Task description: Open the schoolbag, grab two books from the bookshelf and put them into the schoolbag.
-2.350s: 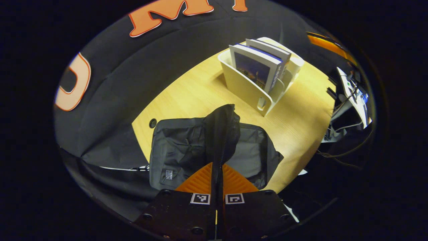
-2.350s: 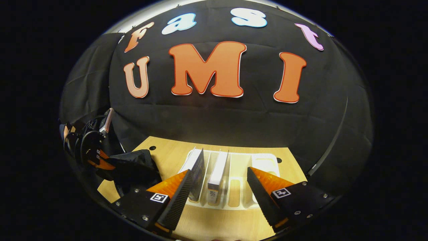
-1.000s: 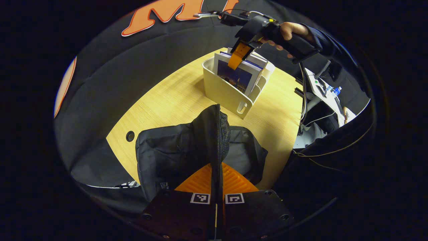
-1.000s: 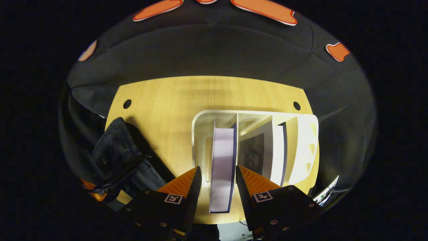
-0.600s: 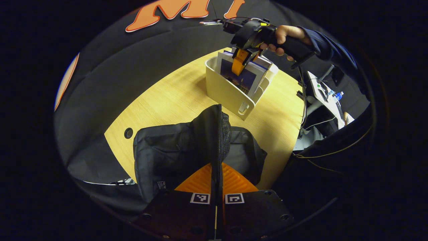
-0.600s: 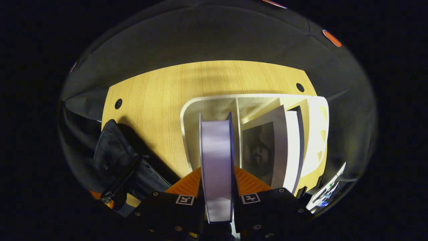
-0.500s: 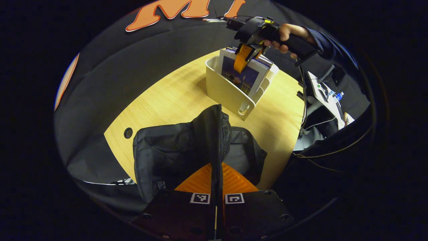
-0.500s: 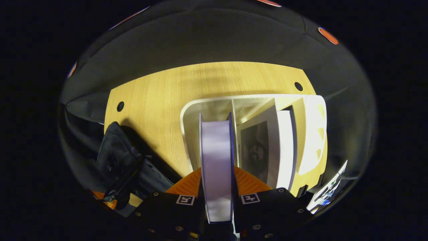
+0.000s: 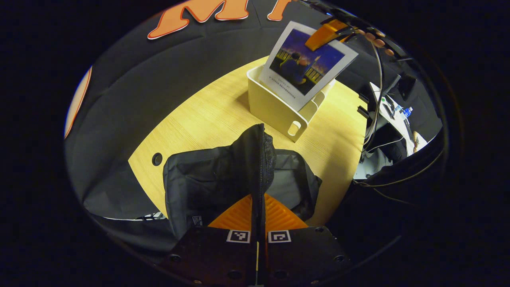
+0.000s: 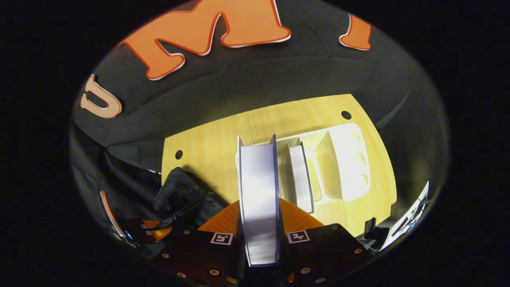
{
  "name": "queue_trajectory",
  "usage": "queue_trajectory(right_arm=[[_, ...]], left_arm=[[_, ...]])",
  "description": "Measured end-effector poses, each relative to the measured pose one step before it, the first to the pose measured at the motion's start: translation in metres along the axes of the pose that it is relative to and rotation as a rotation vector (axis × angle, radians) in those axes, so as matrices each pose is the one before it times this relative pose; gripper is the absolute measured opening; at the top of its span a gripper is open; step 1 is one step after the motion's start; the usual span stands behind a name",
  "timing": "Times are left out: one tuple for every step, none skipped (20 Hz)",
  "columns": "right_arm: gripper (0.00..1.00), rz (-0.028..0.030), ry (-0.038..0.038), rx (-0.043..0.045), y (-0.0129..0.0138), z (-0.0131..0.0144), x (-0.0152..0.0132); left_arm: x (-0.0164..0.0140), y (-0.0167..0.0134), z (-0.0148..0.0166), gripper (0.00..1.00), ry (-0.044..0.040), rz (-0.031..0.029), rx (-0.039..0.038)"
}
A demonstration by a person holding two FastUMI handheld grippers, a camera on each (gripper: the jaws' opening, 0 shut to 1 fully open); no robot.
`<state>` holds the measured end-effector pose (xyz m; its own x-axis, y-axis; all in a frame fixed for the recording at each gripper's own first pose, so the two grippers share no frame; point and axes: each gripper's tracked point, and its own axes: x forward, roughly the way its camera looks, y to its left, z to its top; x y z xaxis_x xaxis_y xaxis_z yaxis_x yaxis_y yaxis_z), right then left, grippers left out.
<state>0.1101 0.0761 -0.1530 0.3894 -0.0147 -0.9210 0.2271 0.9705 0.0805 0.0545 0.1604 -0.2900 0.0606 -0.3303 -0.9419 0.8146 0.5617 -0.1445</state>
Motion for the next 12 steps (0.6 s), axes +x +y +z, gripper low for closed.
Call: queue_trajectory(right_arm=[[0.35, 0.00799, -0.01295, 0.00728, -0.00238, -0.00277, -0.0095], [0.34, 0.00143, -0.01483, 0.01212, -0.00256, -0.00217, -0.00897], [0.34, 0.00045, -0.02076, 0.00508, -0.00107, -0.0023, -0.00858], [0.34, 0.00484, -0.01524, 0.0052, -0.00004, -0.00355, -0.00604], [0.34, 0.0176, -0.00933, 0.00507, 0.00234, -0.00772, -0.00498], [0.34, 0.02513, -0.00152, 0.01044, 0.00447, -0.00864, -0.0039], [0.34, 0.02825, 0.00075, 0.01082, 0.0055, -0.00622, -0.00242], [0.34, 0.02578, 0.0075, 0.00842, 0.00414, -0.00862, -0.00247], [0.34, 0.02476, 0.00141, 0.01273, 0.00509, -0.00647, -0.00082], [0.34, 0.02495, 0.00541, 0.00345, 0.00464, -0.00776, -0.00091], [0.34, 0.02151, 0.00268, 0.00333, 0.00435, -0.00632, -0.00096], [0.34, 0.01827, -0.00025, 0.00579, 0.0039, -0.00638, -0.00102]], left_arm=[[-0.0007, 0.00354, 0.00147, 0.02, 0.00262, 0.0108, 0.00941], [-0.00005, 0.00186, -0.00006, 0.02, 0.00283, 0.00563, 0.00007], [-0.00109, 0.00212, 0.00219, 0.02, -0.00355, 0.00363, 0.00054], [-0.00121, 0.00144, 0.00179, 0.02, -0.00212, 0.00232, 0.00018], [0.00116, 0.00025, 0.00306, 0.02, -0.00323, 0.00157, -0.00218], [0.00243, -0.00165, 0.00177, 0.02, -0.0019, -0.00318, -0.00264], [0.00141, -0.00212, 0.00139, 0.02, -0.00319, -0.00502, 0.0013], [0.00081, -0.00135, 0.00244, 0.02, -0.00151, -0.005, 0.00256], [0.00088, -0.00175, 0.00177, 0.02, -0.00055, -0.0034, 0.00347], [0.0005, 0.0006, 0.00092, 0.02, -0.00011, -0.00153, 0.00427], [0.00027, -0.00138, 0.00181, 0.02, 0.00028, -0.00422, 0.00403], [0.00011, -0.00074, -0.00102, 0.02, 0.00095, -0.00296, 0.00512]])
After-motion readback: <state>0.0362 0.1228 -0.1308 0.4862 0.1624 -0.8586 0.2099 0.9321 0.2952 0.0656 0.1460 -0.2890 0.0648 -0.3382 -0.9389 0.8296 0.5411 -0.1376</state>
